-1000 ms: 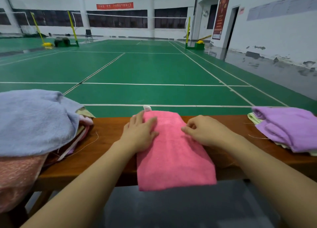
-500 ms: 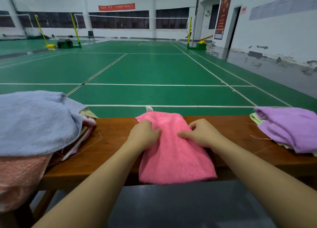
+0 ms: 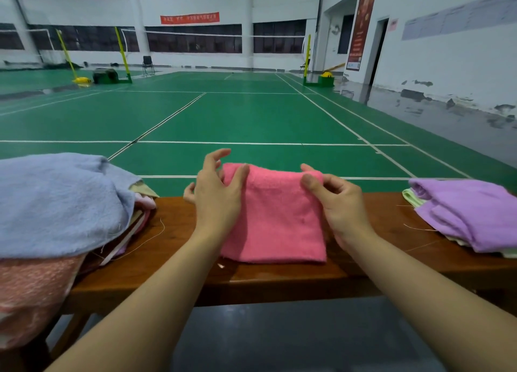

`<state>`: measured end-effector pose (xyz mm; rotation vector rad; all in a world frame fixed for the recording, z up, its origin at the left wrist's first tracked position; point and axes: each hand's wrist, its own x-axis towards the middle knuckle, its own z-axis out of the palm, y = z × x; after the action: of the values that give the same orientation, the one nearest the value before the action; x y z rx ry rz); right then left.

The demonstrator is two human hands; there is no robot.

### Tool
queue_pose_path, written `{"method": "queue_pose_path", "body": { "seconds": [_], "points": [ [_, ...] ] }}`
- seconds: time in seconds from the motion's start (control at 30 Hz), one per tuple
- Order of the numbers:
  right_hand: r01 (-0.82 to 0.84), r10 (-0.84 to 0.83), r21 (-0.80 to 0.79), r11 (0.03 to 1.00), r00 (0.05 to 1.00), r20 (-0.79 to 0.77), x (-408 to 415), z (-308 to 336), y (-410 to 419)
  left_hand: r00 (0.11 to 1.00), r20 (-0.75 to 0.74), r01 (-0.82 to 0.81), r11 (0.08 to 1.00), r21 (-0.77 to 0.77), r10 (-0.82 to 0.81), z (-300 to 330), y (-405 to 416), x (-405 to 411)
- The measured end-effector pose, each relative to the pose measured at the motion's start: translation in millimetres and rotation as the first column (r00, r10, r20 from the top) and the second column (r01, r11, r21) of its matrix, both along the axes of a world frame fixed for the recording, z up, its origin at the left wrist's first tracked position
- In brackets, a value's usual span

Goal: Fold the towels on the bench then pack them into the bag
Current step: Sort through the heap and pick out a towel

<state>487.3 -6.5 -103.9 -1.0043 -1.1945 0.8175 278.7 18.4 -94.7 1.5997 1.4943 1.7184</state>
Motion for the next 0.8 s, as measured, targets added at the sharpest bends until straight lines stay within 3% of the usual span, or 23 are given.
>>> {"method": "queue_pose_path", "body": {
  "seconds": [0.07,0.13,0.3,0.43,0.63,0.8],
  "points": [
    [0.047,-0.053,0.097,0.994,0.997,0.059,-1.1,8.4,-5.0,0.969,0.148,0.189,0.978,0.086,-0.2,6.2,-2.4,-0.2],
    [0.052,-0.07,0.162,0.985,0.992,0.109,-2.2,16.3,-9.2,0.952,0.112,0.265,0.949,0.173,-0.286,14.6,-7.6,0.2],
    [-0.004,-0.046,0.163,0.987,0.954,0.296,-0.8,27.3,-13.8,0.941,-0.092,0.338,0.92,0.196,-0.326,27.4,-13.6,3.9],
    [0.033,-0.046,0.043,0.999,0.931,0.363,-3.3,15.4,-8.2,0.928,-0.235,0.314,0.946,0.08,-0.289,16.9,-8.7,7.3],
    [0.087,-0.023,-0.146,0.985,0.918,0.395,-2.1,-8.4,0.2,0.898,-0.264,0.32,0.934,-0.156,-0.352,-0.6,3.2,4.5],
    [0.109,-0.085,-0.031,0.994,0.897,0.434,-0.7,1.4,-0.8,0.904,-0.296,0.308,0.95,-0.044,-0.307,6.9,1.0,7.9]
  ]
}}
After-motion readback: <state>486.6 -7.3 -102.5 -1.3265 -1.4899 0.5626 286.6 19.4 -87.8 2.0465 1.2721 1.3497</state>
